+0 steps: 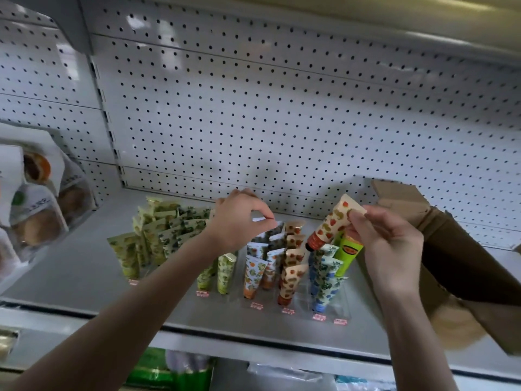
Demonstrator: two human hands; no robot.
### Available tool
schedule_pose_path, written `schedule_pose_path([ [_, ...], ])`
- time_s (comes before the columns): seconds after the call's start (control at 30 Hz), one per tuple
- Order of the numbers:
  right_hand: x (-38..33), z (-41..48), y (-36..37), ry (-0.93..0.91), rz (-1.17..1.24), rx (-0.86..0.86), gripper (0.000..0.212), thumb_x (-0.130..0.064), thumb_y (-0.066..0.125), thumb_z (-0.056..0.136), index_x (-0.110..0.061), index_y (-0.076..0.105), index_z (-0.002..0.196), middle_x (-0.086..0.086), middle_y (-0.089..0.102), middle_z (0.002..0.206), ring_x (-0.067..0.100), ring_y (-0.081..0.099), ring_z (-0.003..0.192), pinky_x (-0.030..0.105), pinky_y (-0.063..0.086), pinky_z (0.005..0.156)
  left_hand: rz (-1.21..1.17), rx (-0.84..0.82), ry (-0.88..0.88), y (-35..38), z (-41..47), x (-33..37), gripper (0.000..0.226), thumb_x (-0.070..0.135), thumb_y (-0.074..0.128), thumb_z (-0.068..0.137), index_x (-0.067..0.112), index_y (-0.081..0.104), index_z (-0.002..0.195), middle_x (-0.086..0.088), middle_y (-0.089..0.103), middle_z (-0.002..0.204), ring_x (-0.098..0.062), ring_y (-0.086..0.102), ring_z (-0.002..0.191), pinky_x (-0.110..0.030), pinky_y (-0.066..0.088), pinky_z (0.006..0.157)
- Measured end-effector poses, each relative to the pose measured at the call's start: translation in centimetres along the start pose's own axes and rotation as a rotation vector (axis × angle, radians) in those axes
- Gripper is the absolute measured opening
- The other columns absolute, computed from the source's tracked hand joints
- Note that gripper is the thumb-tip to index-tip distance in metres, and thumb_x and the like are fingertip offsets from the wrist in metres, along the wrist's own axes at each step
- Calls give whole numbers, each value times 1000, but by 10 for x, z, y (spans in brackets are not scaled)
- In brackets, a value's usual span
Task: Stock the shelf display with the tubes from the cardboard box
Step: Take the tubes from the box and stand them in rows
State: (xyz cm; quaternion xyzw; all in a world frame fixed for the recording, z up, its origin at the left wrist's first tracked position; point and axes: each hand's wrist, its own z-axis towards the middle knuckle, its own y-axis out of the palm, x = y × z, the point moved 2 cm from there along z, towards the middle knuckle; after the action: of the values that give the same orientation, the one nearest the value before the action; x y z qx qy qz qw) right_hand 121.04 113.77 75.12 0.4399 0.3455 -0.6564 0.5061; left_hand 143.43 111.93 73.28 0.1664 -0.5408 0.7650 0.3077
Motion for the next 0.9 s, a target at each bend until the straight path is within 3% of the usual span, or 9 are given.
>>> schedule_pose_path([
  [0.13,10,14,-1,-33,-109,9,14,-9,68,84,-23,67,80,7,71,83,25,70,78,41,57,77,-31,-5,8,8,4,-2,7,38,67,80,36,66,74,21,55,83,-16,52,97,-48,40,92],
  [0.2,16,20,2,-57,-145,5,15,-10,69,83,-25,66,80,5,71,82,23,70,79,43,56,79,-34,2,1,10,6,-2,9,41,65,79,40,62,71,20,56,85,-17,52,98,-47,40,93],
  [0.37,30,33,9,-106,-311,-48,8,-7,70,82,-13,70,87,-12,66,77,-10,61,67,9,49,69,-60,21,23,13,16,0,9,42,66,78,33,69,75,23,56,81,-12,54,94,-47,41,93],
  [0.5,37,41,14,-129,-422,-119,8,-6,73,79,-12,72,84,-10,66,74,-14,58,65,1,43,67,-66,9,34,22,33,8,17,41,67,80,30,70,93,9,61,95,-15,53,101,-47,38,97],
  [0.63,39,47,17,-157,-515,-188,4,-11,74,78,-13,75,81,-9,69,73,-6,60,66,4,43,65,-11,-66,25,34,50,19,29,41,65,83,31,65,110,11,56,100,-15,49,109,-42,31,102],
  [0.8,41,49,17,-216,-593,-223,3,-14,74,78,-16,75,80,-7,71,75,1,61,68,10,44,64,-46,-121,105,42,63,25,16,37,69,80,30,70,94,26,53,84,-9,55,98,-48,37,99],
  [0.9,41,48,17,-204,-603,-223,3,-15,74,78,-17,75,80,-8,70,74,4,62,69,21,49,68,-123,-135,140,45,67,24,17,29,73,78,24,72,94,24,59,80,-4,59,87,-43,42,94],
])
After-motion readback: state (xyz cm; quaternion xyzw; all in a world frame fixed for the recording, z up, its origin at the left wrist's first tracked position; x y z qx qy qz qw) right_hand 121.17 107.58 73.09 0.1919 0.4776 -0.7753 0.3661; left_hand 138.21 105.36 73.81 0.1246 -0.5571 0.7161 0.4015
